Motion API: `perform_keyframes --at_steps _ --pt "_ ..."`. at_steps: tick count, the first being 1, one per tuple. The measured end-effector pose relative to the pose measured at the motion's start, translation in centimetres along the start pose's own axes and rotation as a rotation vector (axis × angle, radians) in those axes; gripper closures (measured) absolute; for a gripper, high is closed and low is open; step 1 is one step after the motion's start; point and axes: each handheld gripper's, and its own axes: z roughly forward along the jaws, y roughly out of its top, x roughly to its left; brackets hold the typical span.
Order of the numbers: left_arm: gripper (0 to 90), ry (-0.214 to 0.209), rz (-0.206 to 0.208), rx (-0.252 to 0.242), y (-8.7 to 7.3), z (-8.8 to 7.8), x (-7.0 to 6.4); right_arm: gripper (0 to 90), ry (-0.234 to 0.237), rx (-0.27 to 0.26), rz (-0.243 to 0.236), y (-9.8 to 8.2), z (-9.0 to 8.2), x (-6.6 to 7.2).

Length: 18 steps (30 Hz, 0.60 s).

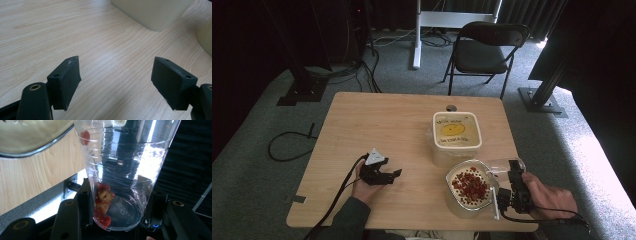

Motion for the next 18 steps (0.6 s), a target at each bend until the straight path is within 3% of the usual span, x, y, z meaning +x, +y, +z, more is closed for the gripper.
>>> perform_keyframes --at_steps 2,4,6,10,12,14,17,18 --pt "23.8 0.000 0.000 -0.004 0.03 -0.05 -0.02 51.0 0.005 0.005 -0.029 0.20 0.02 0.22" --pt "23.8 -0.001 -0.001 -0.004 0.02 -0.07 -0.01 51.0 -0.011 0.018 -0.001 -0.14 0.23 -0.11" --pt "23.8 0.000 0.001 0.000 0.02 -0.03 0.02 51.0 -0.005 0.010 -0.041 0.34 0.15 0.26" --pt "23.8 0.001 -0.003 -0.005 0.02 -0.15 0.03 51.1 -0.009 0.012 -0.019 0.18 -0.01 0.06" --pt "23.8 0.001 -0.003 -0.005 0.01 -0.12 0.05 51.2 -0.002 0.018 -0.057 0.42 -0.14 0.55" --pt "23.9 0.000 -0.003 -0.006 0.03 -0.14 0.00 51.1 -0.018 0.027 -0.027 -0.04 -0.08 0.11" --pt "23.8 0.000 -0.001 -0.004 0.03 -0.07 -0.03 51.2 -0.011 0.013 -0.062 0.30 -0.34 0.37" --pt "23.8 0.000 -0.001 -0.008 0.04 -0.12 -0.04 51.2 -0.021 0.016 -0.045 0.14 -0.39 0.15"
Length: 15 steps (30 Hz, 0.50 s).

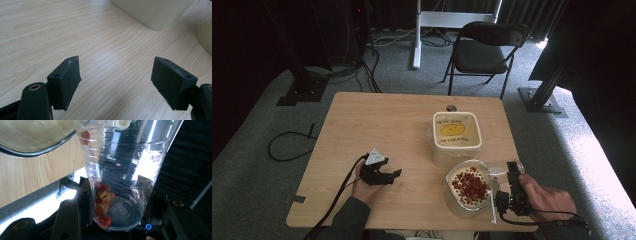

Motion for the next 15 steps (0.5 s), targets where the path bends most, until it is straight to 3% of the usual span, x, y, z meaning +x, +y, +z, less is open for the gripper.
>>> perform_keyframes --at_steps 2,4,6,10,11,13,15 --pt "23.8 0.001 0.000 0.005 -0.03 0.02 0.05 51.2 -0.005 0.001 0.026 -0.21 0.02 -0.35" --pt "23.9 0.001 0.000 0.005 -0.03 0.01 0.05 51.2 0.005 -0.009 -0.011 0.22 -0.17 0.03" --pt "23.9 0.000 -0.002 0.002 -0.02 0.00 0.04 51.1 -0.002 -0.015 0.030 -0.01 -0.20 -0.36" --pt "23.8 0.000 -0.003 -0.001 -0.01 -0.05 0.04 51.2 0.012 -0.013 -0.002 0.21 -0.03 0.10" --pt "23.9 0.001 -0.001 0.003 -0.02 -0.02 0.09 51.2 0.009 -0.008 0.030 -0.11 0.08 -0.17" --pt "23.9 0.002 -0.002 0.006 -0.04 0.05 0.11 51.2 0.012 -0.014 -0.009 0.25 -0.08 0.22" --pt "23.9 0.001 -0.001 0.004 -0.02 0.02 0.08 51.2 0.002 -0.006 0.008 0.14 -0.12 -0.03"
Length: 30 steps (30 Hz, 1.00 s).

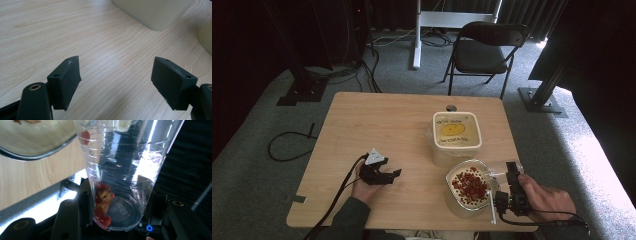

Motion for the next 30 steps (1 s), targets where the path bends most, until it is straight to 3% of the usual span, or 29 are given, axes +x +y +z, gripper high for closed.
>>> perform_keyframes --at_steps 1,2,3,5,7,8,10,11,12,13,14,15,17,19,21,24,26,28,30 --pt "23.9 0.000 0.003 0.003 0.00 0.04 -0.02 51.2 -0.004 -0.010 0.026 -0.12 -0.01 -0.25" --pt "23.9 0.000 0.003 0.004 -0.02 0.06 -0.01 51.2 0.013 -0.034 -0.017 0.31 -0.06 0.04" --pt "23.9 0.000 0.002 0.004 -0.02 0.05 -0.03 51.2 0.007 -0.028 -0.024 0.38 -0.08 0.05" --pt "23.9 -0.001 0.002 0.003 -0.01 0.03 -0.03 51.3 0.003 -0.044 0.027 0.23 -0.20 -0.24" --pt "23.9 -0.002 -0.001 0.002 -0.04 0.09 0.02 51.2 0.008 -0.044 0.020 0.26 -0.20 -0.10" --pt "23.9 -0.002 0.001 0.004 -0.03 0.12 0.03 51.3 0.003 -0.020 0.035 0.11 -0.12 -0.02" --pt "23.9 -0.002 0.001 0.004 -0.02 0.13 -0.02 51.3 0.012 -0.038 0.004 0.31 -0.17 0.03" --pt "23.9 -0.003 0.004 0.004 0.00 0.08 -0.02 51.3 0.001 -0.028 0.009 0.24 -0.12 -0.07" --pt "23.9 -0.002 0.004 0.003 -0.01 0.10 -0.02 51.3 -0.006 -0.021 0.048 0.05 -0.05 -0.28" --pt "23.9 -0.001 0.001 0.005 -0.02 0.14 -0.02 51.3 0.006 -0.035 0.039 0.19 -0.06 -0.20" --pt "23.9 -0.001 0.001 0.005 -0.02 0.13 0.01 51.3 0.016 -0.046 -0.002 0.45 -0.06 0.04" --pt "23.9 -0.002 0.001 0.003 -0.02 0.09 0.01 51.2 0.001 -0.031 -0.001 0.44 -0.03 0.03" --pt "23.9 -0.002 0.000 0.004 -0.02 0.10 0.03 51.3 0.002 -0.043 0.059 0.19 0.02 -0.33" --pt "23.9 -0.002 0.002 0.007 -0.04 0.11 0.03 51.3 0.006 -0.042 0.002 0.56 0.06 0.14" --pt "23.9 -0.001 0.003 0.004 -0.02 0.09 0.00 51.3 0.004 -0.054 0.056 0.32 0.09 -0.21" --pt "23.9 -0.001 0.002 0.004 -0.03 0.08 0.00 51.3 0.011 -0.051 0.025 0.46 0.12 0.14" --pt "23.9 -0.001 0.003 0.005 -0.03 0.10 0.01 51.3 0.016 -0.059 0.058 0.31 0.08 0.03" --pt "23.9 -0.002 0.002 0.004 -0.03 0.13 -0.03 51.3 0.014 -0.051 0.040 0.41 0.14 0.23" --pt "23.9 -0.002 0.003 0.005 -0.03 0.13 -0.05 51.3 0.013 -0.055 0.062 0.25 0.13 0.13"
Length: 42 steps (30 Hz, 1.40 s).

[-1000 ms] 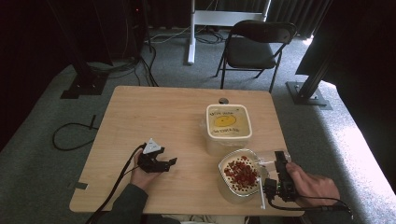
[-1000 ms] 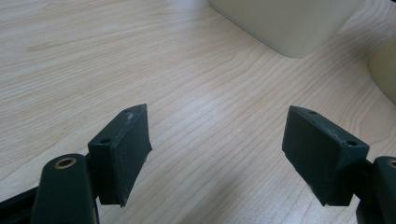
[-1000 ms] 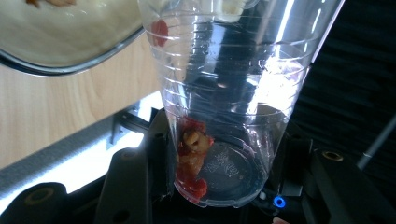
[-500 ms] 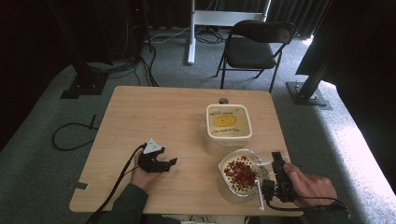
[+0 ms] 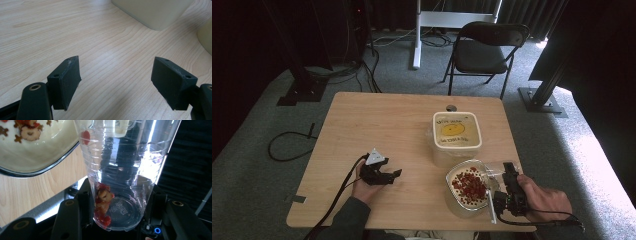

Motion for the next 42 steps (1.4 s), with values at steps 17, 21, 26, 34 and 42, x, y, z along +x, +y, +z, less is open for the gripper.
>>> perform_keyframes --at_steps 17,21,26,34,42 --pt "23.9 0.003 -0.004 -0.004 0.0 -0.1 0.0 51.1 0.031 -0.027 0.048 -0.1 0.3 0.3" --pt "23.9 0.005 -0.004 -0.006 0.0 -0.2 0.1 51.0 0.102 -0.142 0.275 -0.9 1.0 0.1" --pt "23.9 0.003 -0.004 -0.008 0.0 -0.2 0.1 50.6 0.184 -0.264 0.524 -2.2 2.0 -0.1" --pt "23.9 0.003 -0.004 -0.012 0.0 -0.3 0.1 49.9 0.396 -0.535 0.983 -4.8 3.8 -1.4" --pt "23.9 0.003 -0.003 -0.007 0.0 -0.2 0.1 49.6 0.554 -0.704 1.243 -6.0 6.4 -3.3"
